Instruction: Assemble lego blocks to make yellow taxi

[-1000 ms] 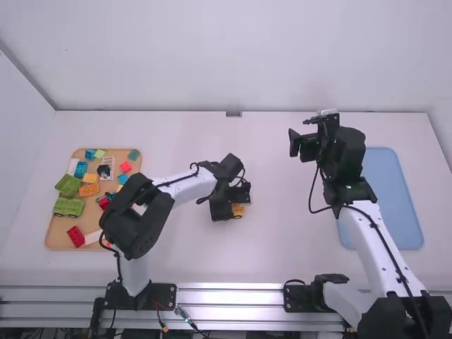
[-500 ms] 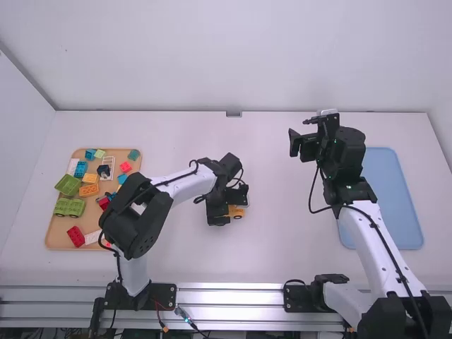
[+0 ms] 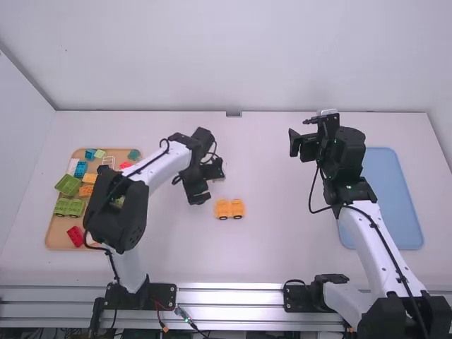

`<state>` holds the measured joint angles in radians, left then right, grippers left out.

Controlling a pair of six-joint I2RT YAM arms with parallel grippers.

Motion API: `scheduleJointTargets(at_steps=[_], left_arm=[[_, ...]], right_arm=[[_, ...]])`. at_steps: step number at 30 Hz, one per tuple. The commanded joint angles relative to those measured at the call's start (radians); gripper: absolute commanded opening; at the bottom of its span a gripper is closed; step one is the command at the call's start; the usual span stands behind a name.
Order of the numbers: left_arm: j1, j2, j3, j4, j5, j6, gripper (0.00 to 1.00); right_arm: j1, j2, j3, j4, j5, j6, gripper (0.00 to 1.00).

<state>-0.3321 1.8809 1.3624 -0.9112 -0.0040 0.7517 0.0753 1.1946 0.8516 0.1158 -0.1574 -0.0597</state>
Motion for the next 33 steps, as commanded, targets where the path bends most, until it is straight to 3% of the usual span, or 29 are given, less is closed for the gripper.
scheduleJointTargets(at_steps=[1, 6, 9, 12, 15, 19, 25, 27, 31, 33], left_arm=[[0.090, -0.032, 0.029, 0.018, -0.016, -0.114, 0.99], [0.243, -0.032, 0.031, 0.109, -0.016, -0.307, 0.99], [0.378, -0.032, 0.031, 0.194, -0.095, -0.722, 0.99], [0.476, -0.032, 0.032, 0.193, -0.170, -1.054, 0.99], [0.551, -0.032, 0.031, 0.150, -0.140, -1.320, 0.99], [0.628, -0.032, 0.030, 0.090, -0.045, -1.400, 0.99], [0.676, -0.032, 0.026, 0.150, 0.070, -1.400, 0.99], [0.670, -0.031, 0.026, 0.151, 0.063, -1.434, 1.00], [0.665, -0.027, 0.019, 0.134, -0.023, -1.593, 0.90], [0.665, -0.027, 0.006, 0.148, -0.005, -1.658, 0.93]], right_arm=[[-0.005, -0.011, 0.030, 0.003, 0.001, 0.000, 0.99], [-0.003, -0.011, 0.030, 0.009, 0.000, 0.000, 0.99], [-0.003, -0.011, 0.030, 0.018, 0.000, 0.000, 0.99], [-0.003, -0.011, 0.030, 0.018, 0.000, 0.002, 0.99], [-0.003, -0.011, 0.030, 0.018, 0.000, 0.010, 0.99], [-0.002, -0.011, 0.030, 0.022, 0.000, 0.011, 0.99], [0.009, -0.011, 0.030, 0.044, 0.000, 0.056, 0.99], [0.015, -0.011, 0.030, 0.048, 0.000, 0.052, 0.99], [0.016, -0.011, 0.030, 0.060, 0.000, 0.052, 0.99], [0.016, -0.011, 0.030, 0.059, 0.000, 0.052, 0.99]])
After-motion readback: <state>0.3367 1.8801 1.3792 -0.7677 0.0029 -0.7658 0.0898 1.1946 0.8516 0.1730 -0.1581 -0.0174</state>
